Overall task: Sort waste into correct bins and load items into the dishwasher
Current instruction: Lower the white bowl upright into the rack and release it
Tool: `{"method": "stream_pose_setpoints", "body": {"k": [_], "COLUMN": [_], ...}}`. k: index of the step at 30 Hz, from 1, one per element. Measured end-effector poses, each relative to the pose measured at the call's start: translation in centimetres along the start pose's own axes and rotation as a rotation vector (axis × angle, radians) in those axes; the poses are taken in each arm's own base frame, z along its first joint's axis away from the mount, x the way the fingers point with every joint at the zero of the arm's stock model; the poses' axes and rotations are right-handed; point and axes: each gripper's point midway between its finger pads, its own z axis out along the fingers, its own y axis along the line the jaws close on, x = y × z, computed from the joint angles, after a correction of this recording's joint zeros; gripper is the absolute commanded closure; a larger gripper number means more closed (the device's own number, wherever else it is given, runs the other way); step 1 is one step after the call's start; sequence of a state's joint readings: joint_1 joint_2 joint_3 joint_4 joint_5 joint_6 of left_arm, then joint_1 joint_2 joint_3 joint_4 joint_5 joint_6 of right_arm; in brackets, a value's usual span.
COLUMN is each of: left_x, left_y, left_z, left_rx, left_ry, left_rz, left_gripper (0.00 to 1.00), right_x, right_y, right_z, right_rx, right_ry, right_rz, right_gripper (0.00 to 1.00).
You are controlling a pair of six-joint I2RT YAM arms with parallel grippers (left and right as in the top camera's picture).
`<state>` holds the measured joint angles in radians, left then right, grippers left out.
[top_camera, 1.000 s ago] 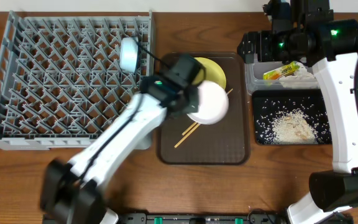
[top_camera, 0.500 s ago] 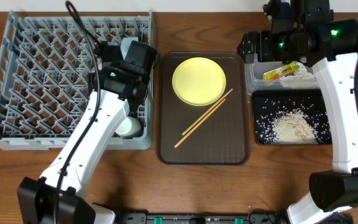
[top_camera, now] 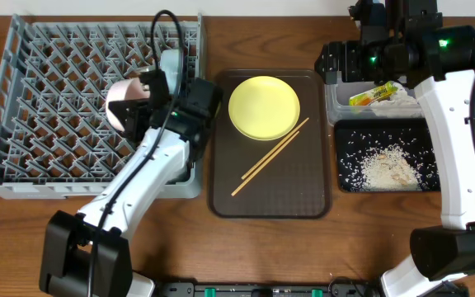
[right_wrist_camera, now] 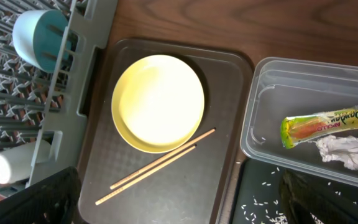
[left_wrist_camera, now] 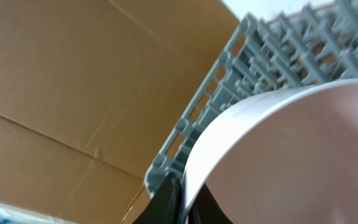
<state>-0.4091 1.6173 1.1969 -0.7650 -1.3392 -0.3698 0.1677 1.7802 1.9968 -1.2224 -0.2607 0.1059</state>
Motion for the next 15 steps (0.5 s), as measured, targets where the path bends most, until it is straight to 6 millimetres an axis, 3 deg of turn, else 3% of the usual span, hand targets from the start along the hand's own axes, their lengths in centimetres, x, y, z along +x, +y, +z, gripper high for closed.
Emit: {"method": "stream_pose_setpoints", "body": {"k": [6,11,15], "left_x": [-0.8,0.2,0.5], "left_y": [-1.5,-4.4,-5.3], "left_z": [-1.2,-1.0,-0.9], "left_rx": [-0.032,-0.071,-0.091], "left_ry": [-0.064,-0.08,-0.09], "left_rz": [0.006,0.115,0.136], "left_gripper": [0.93,0.93,0.93], "right_x": [0.0,0.0,0.0], "right_y": [0.0,0.0,0.0], "right_z": [0.0,0.0,0.0], "right_rx": [0.0,0.0,0.0], "right_ry": [0.0,0.0,0.0], "right_rz": [0.0,0.0,0.0], "right_gripper": [0.01,0.01,0.01]}}
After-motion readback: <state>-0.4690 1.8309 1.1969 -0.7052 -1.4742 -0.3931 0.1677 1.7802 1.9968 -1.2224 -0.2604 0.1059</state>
